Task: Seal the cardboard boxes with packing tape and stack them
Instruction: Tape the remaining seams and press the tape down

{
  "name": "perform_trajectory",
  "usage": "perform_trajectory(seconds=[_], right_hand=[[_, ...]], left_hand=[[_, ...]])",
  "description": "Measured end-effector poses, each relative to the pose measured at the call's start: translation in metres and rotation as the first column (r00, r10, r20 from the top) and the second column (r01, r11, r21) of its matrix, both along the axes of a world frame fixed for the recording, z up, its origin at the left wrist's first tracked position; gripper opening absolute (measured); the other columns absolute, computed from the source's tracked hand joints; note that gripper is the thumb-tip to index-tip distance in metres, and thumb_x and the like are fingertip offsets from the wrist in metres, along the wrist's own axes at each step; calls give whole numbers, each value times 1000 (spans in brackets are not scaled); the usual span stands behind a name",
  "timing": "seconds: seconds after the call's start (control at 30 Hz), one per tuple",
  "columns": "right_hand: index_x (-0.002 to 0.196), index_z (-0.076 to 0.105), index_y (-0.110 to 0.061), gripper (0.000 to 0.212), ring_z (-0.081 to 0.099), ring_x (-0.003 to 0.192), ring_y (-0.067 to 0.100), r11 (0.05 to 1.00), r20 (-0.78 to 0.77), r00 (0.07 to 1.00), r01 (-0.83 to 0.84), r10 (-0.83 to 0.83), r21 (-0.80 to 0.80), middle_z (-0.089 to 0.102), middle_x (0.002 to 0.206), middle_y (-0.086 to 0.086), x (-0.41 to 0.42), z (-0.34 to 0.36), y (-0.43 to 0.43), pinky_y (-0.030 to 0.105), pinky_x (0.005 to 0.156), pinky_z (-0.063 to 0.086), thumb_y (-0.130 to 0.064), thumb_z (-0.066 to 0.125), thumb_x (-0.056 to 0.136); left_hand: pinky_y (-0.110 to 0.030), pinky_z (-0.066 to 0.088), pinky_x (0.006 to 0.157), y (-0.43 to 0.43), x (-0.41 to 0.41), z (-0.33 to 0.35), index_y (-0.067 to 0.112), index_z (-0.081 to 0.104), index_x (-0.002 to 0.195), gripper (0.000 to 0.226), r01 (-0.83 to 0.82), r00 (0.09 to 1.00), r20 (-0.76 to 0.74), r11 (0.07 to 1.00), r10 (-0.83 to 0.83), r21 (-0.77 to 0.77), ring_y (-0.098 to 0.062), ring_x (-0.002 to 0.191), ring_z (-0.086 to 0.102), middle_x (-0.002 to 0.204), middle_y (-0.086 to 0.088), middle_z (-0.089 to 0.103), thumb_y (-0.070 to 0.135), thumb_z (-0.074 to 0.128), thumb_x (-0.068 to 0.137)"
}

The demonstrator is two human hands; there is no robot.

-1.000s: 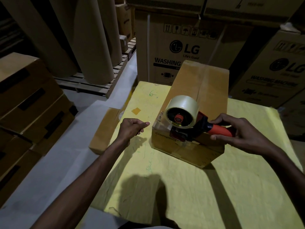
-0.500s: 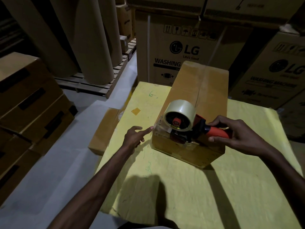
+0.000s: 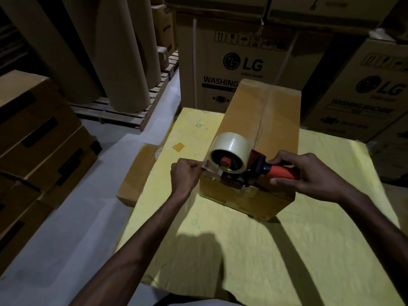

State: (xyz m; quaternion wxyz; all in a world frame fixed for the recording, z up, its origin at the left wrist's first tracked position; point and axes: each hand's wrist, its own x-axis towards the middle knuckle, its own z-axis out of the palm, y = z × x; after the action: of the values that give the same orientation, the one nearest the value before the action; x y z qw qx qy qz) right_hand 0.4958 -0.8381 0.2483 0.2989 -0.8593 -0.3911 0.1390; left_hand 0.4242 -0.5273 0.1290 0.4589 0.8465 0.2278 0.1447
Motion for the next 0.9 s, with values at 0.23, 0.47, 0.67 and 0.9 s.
perform_trajectory(seconds=[0.23,0.47,0.67,0.9], right_hand=[[121,60,-42,45,66,95,-3,994,129,989,-60,71,-87,63,110,-27,-3,11,10,25,73,61,-65,61,82],[120,60,-42,46,65,90,-7,986,194,976,-70,99,-148,63,104,-25,-4,26,-10,15,66,55,-64,60,80],[117,58,-46,37,65,84,-10,982,212,975,-25,65,-186,65,99,-26,-10,39,-49,12,61,52,-57,66,82],[114,59,-48,34,68,78,-4,980,196,981,37,2,-197,68,94,-23,-21,44,-81,18,59,54,-65,63,85]], left_hand=[[-27,34,58,-8,-4,3,11,84,88,23,-63,998,-21,995,65,77,-27,69,65,67,-5,73,26,69,96],[-26,41,64,-9,-8,-3,6,79,76,35,-28,999,40,1000,27,8,-20,69,71,66,10,67,34,71,95],[-27,48,66,-6,-5,-5,18,85,92,33,-68,998,5,994,68,87,-21,85,74,81,0,79,47,70,95],[-29,43,69,-9,-5,-2,28,84,100,33,-132,984,-100,980,147,146,-27,98,71,96,3,80,57,69,92]])
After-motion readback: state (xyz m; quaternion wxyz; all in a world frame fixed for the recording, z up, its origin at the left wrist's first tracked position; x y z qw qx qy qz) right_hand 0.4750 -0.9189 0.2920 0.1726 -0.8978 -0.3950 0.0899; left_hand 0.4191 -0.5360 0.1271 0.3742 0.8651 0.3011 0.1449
